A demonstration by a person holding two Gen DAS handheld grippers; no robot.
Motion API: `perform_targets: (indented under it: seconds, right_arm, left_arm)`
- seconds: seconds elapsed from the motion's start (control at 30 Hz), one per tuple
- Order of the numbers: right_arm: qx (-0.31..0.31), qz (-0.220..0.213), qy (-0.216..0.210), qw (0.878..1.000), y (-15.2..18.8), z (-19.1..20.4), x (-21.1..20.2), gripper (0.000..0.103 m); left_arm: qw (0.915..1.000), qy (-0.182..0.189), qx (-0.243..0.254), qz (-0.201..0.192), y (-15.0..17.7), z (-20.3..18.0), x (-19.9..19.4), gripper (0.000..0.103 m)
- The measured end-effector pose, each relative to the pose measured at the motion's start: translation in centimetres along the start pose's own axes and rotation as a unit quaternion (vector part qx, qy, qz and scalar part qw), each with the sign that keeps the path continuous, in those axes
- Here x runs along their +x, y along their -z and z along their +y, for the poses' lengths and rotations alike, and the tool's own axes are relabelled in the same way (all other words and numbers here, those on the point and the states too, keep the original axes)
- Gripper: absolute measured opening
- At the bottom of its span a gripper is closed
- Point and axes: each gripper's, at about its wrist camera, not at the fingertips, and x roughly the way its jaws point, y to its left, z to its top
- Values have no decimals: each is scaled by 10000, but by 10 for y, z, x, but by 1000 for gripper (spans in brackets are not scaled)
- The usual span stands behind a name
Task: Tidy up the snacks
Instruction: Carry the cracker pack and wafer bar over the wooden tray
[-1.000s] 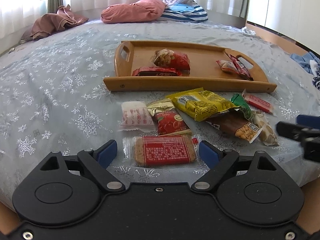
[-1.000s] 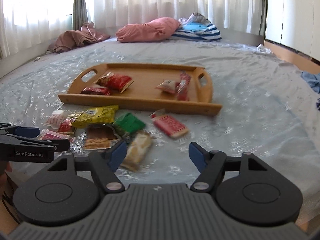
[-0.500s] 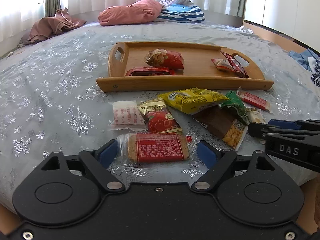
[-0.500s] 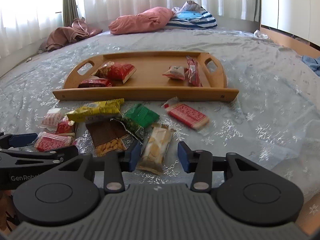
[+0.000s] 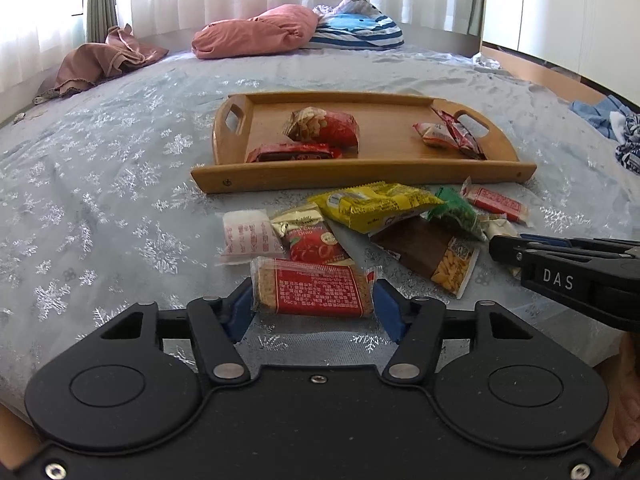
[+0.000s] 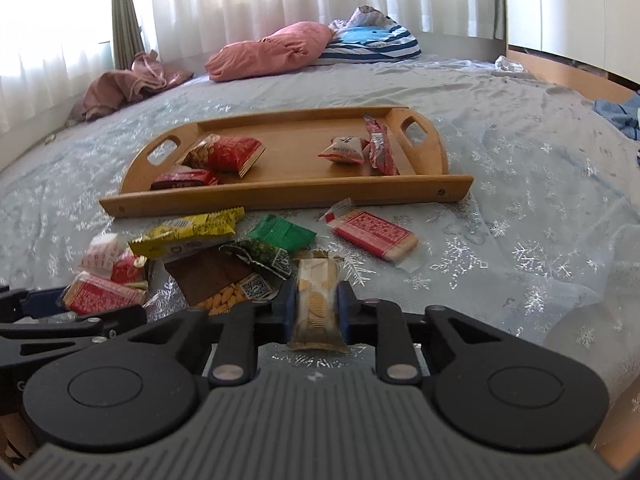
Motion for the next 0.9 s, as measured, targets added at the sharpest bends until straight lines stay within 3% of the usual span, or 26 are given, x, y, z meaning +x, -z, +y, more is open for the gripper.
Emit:
perform_targets:
  seconds: [0.47, 0.9]
  right_arm:
    - [-13, -388, 104, 9992, -22, -8, -17, 26]
    - [115, -631, 53, 9979, -72, -29, -1, 26]
  left_arm:
    - [9989, 31, -138, -452, -34, 13, -17, 60]
    - [9968, 152, -433, -649, -99, 44, 9, 60]
